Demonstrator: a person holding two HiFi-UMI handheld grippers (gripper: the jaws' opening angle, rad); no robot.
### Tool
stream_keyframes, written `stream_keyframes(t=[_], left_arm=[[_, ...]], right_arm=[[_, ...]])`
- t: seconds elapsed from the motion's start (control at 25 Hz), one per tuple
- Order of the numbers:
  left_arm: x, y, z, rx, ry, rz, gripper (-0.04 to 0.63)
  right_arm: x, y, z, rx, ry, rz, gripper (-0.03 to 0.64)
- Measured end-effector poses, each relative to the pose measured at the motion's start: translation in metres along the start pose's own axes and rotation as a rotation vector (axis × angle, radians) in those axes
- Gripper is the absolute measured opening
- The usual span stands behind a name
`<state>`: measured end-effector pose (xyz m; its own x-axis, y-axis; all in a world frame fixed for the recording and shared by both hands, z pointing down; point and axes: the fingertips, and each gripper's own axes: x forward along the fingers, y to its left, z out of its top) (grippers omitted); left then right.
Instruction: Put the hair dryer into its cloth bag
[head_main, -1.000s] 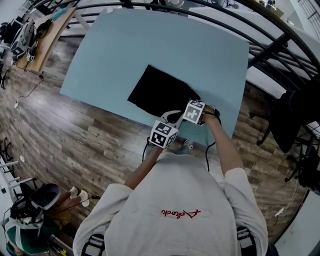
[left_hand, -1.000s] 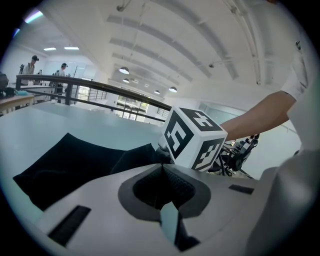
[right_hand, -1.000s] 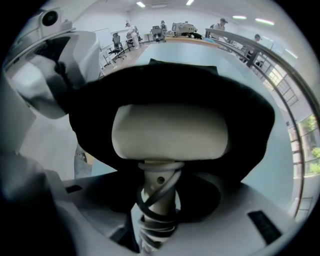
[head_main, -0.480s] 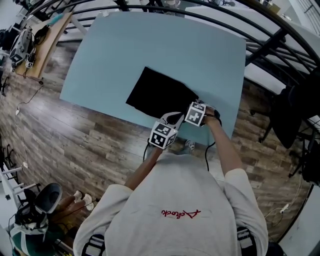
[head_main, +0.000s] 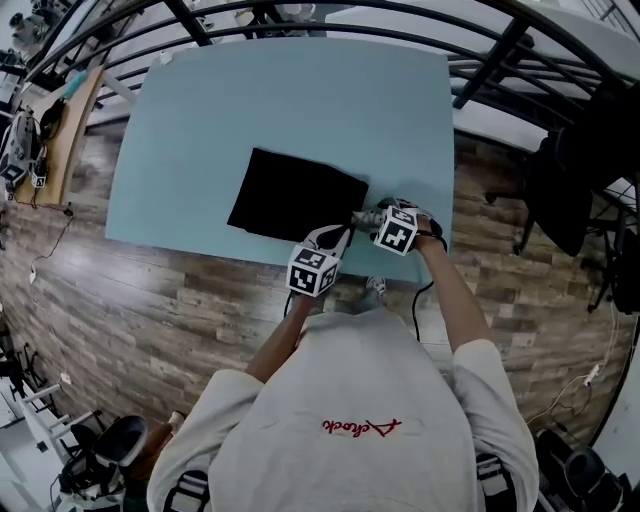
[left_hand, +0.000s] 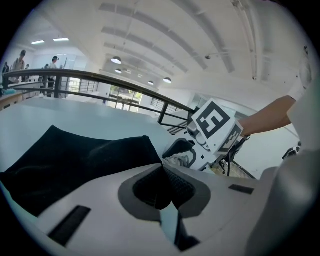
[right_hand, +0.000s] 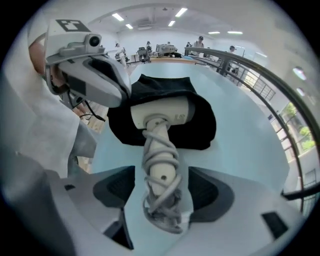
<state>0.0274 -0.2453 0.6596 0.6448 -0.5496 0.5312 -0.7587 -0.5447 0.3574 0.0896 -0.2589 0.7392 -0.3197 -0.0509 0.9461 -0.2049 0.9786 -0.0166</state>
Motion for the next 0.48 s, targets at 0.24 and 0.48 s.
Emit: stream_keyframes(t=[0.24, 0.48], left_arm=[[0.01, -0.007, 0.006, 0.017, 0.007, -0.016, 0.014], [0.011, -0.01, 0.002, 0.018, 0.012, -0.021, 0.014]], right_arm=[[0.0, 0.0, -0.045, 0.009, 0.074, -0.053, 0.322], [0.002, 0.0, -0.05, 0.052, 0.069, -0.031, 0.316]])
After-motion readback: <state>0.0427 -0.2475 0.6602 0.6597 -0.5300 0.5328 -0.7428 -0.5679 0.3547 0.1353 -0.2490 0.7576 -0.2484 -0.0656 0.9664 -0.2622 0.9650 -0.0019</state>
